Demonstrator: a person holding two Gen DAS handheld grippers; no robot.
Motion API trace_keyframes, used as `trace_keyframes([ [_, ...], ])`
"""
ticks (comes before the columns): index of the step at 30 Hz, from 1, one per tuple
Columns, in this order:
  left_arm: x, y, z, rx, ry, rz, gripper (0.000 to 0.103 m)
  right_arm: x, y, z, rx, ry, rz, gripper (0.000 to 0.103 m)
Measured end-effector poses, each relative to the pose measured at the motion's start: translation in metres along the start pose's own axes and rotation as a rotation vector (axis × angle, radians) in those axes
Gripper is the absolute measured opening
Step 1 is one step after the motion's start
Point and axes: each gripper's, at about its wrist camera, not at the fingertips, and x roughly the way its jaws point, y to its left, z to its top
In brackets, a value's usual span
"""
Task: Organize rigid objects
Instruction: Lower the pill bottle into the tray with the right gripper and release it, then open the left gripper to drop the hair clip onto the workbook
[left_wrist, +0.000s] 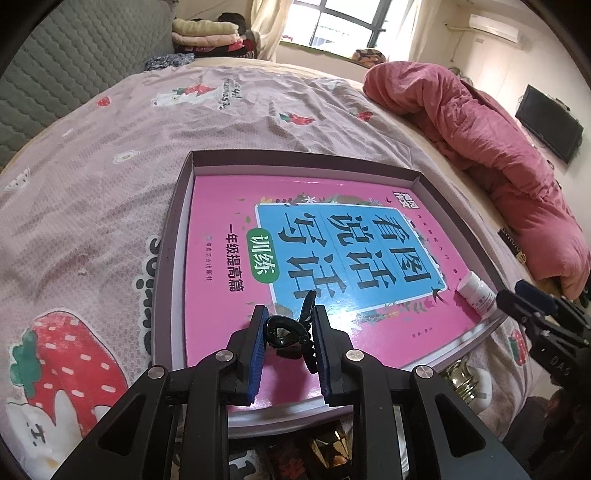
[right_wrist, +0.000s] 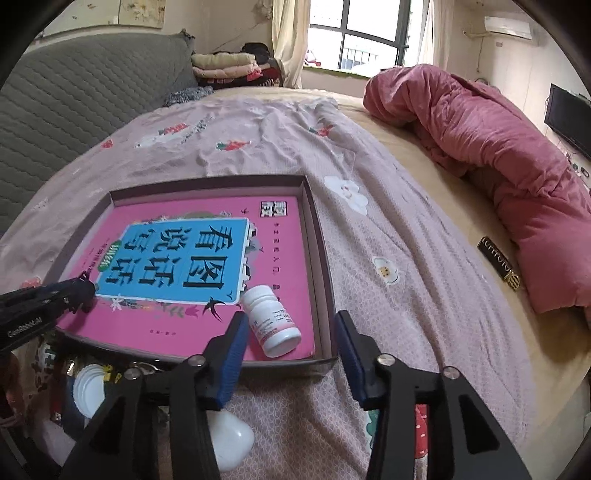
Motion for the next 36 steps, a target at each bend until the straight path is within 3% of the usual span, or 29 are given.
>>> trace_keyframes([
  [13, -0.01, 0.008, -0.01, -0.001, 0.006, 0.037, 0.025, -0.024, -0.002, -0.007, -0.012, -0.034, 0.054, 0.049],
  [18, -0.015, 0.009, -0.013, -0.008, -0.008, 0.028, 0.037, -0.034, -0.005, -0.01, -0.008, -0.048, 0.067, 0.049],
  [31, -0.028, 0.012, -0.02, -0.017, -0.036, 0.035, 0.044, -0.05, -0.009, -0.011, 0.013, -0.08, 0.109, 0.049],
  [36, -0.042, 0.006, -0.022, 0.001, -0.085, 0.049, 0.044, -0.054, -0.008, -0.011, 0.002, -0.092, 0.108, 0.049],
])
